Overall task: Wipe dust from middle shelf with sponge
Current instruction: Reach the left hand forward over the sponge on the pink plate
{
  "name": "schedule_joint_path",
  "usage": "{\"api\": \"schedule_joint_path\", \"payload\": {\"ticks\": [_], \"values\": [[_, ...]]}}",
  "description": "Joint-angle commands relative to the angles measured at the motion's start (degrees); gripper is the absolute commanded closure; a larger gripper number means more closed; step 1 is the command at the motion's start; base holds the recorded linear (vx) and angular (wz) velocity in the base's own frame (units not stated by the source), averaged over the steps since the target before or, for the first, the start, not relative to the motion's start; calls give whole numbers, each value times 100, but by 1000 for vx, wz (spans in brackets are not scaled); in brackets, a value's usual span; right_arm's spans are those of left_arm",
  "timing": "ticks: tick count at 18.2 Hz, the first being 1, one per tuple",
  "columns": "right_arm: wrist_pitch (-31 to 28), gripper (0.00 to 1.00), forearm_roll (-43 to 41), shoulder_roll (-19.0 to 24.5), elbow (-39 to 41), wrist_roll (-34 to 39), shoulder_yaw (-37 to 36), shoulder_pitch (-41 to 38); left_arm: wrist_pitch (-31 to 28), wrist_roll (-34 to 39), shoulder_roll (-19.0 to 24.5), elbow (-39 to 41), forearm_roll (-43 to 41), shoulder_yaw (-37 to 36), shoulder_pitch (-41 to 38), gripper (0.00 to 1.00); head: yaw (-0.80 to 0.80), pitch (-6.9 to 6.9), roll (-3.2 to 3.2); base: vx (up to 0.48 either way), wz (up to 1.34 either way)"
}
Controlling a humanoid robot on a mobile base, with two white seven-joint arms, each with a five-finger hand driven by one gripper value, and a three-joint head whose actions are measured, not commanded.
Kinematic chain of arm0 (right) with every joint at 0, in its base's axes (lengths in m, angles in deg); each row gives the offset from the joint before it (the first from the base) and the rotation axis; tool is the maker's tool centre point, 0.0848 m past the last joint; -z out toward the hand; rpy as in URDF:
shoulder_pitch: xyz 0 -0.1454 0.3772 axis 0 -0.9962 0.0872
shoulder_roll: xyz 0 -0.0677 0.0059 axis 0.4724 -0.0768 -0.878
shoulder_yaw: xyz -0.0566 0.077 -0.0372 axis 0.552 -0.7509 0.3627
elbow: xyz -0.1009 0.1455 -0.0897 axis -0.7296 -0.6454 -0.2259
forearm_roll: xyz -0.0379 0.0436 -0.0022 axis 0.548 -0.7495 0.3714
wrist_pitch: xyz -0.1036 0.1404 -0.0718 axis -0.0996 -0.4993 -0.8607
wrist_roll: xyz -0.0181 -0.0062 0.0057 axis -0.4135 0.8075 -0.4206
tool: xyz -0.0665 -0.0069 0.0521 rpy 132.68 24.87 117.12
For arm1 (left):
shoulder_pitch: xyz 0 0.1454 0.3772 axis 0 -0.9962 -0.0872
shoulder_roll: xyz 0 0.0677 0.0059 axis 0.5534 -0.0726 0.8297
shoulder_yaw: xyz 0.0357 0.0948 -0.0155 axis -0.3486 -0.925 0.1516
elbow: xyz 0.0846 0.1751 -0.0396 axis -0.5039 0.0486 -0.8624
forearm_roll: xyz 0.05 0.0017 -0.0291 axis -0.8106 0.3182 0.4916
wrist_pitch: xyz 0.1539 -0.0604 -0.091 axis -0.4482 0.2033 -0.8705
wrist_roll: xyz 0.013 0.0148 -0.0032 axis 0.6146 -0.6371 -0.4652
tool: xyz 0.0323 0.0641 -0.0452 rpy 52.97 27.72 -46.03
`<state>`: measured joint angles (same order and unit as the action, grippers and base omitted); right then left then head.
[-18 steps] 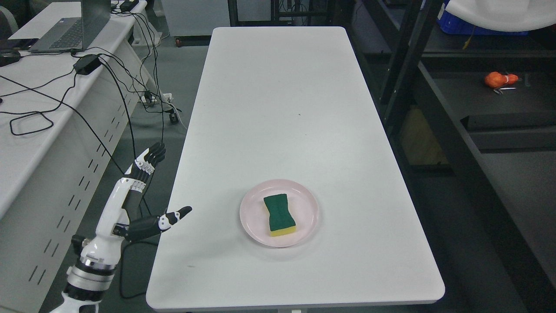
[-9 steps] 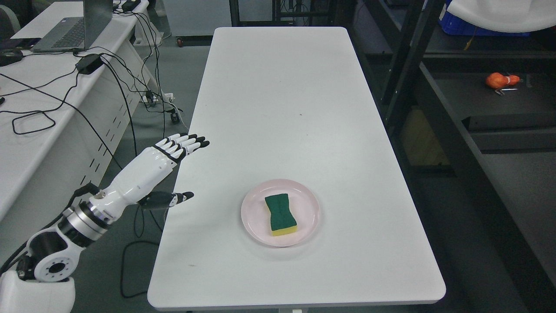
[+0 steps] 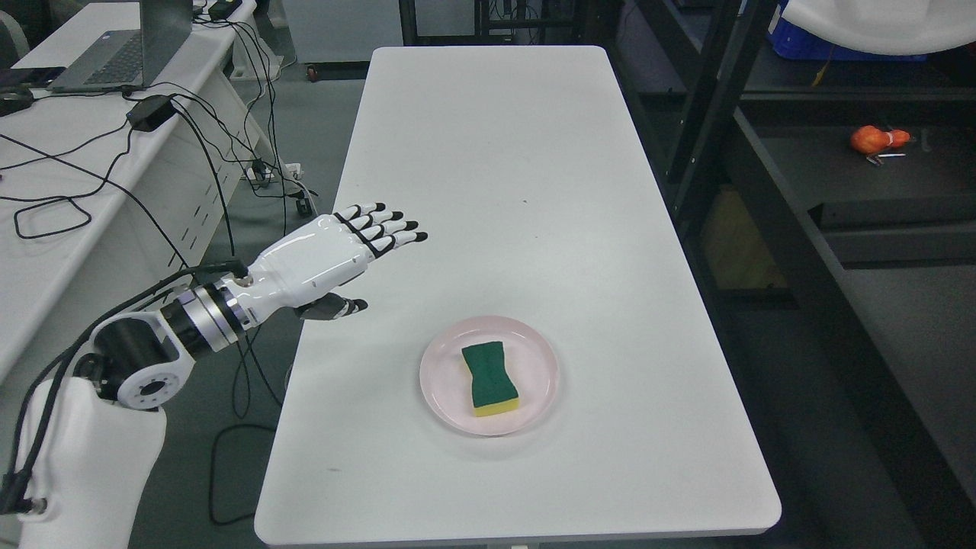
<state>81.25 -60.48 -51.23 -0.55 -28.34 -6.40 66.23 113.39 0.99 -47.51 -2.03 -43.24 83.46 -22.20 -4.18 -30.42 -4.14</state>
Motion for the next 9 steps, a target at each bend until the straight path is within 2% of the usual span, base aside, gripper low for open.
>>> {"api": "schedule_joint_path", "payload": {"ticks": [1,3,9], "values": [[-416,0,0,-100,100,-3,0,-2,-3,1,-368,-316,-330,-1619,220,6,0,0,0,0,0],[-416,0,0,-100,100,-3,0,-2,-3,1,-553,-351,-514,-1637,184,6,0,0,0,0,0],[-416,0,0,-100,100,-3,0,-2,-3,1,-826,-413,-576,-2278,149,6,0,0,0,0,0]]}}
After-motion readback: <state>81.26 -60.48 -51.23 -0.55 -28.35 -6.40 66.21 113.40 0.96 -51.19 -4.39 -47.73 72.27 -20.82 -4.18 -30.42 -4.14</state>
